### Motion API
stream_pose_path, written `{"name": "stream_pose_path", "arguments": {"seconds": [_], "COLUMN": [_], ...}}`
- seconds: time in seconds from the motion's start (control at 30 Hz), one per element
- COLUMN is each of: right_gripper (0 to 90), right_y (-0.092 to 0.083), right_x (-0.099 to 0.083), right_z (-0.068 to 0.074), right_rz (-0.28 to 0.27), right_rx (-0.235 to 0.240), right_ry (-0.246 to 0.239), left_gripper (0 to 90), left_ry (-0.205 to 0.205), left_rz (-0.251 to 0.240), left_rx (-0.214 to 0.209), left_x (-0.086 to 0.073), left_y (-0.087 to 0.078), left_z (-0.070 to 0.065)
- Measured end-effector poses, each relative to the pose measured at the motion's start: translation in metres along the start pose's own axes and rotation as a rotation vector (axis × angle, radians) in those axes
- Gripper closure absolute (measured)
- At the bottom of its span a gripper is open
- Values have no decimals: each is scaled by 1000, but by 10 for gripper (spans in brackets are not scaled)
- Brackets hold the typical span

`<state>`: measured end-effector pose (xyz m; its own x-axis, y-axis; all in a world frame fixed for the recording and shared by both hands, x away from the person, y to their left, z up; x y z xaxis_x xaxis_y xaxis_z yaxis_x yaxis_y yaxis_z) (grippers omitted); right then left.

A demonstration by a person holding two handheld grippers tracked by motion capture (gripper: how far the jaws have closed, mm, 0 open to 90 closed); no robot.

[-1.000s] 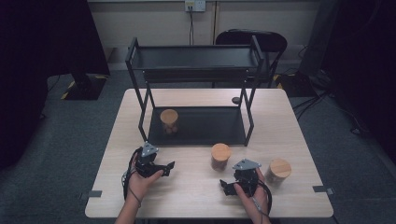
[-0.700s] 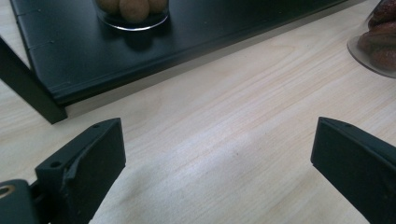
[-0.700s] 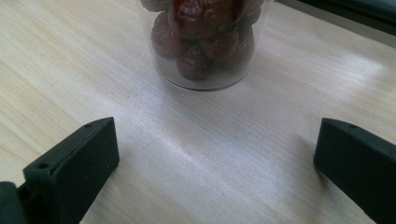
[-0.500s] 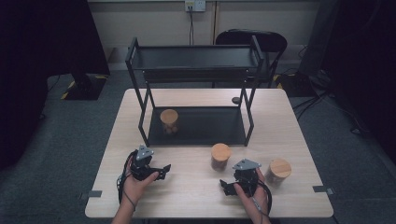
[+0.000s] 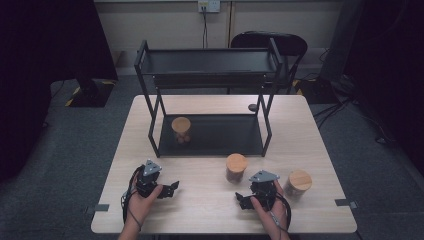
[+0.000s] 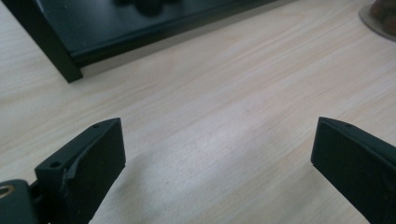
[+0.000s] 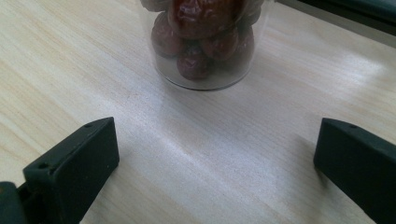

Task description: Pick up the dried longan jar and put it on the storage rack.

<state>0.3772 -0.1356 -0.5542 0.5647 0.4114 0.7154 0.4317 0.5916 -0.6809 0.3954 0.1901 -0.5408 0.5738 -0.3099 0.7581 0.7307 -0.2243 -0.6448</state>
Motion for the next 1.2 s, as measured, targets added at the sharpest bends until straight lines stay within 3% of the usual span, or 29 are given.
{"name": "stream_pose_path", "arguments": {"seconds": [0.5, 0.93, 1.2], "right_gripper": [0, 0, 0], "right_y": [0, 0, 0], "right_x": [0, 0, 0], "right_z": [0, 0, 0], "right_rz": [0, 0, 2], "right_rx": [0, 0, 0], "right_ry": [0, 0, 0], "left_gripper": [29, 15, 4], "left_ry": [13, 79, 73], "left_rz": [18, 44, 45], "left_rx": [5, 23, 24], "left_x": [-11, -18, -18], "left_y": [-2, -3, -3], "left_z": [-1, -5, -5]}}
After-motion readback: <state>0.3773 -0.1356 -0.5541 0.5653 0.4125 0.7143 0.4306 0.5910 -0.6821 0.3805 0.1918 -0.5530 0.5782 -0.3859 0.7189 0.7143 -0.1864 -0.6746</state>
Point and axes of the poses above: each handheld gripper's, and its own axes: y roughly forward along the jaws, x roughly out of its top, z roughly to its left, the point moved 6 cm from there along y, roughly forward along the jaws, and after that the axes turned 14 degrees about x, right-handed, at the moved point
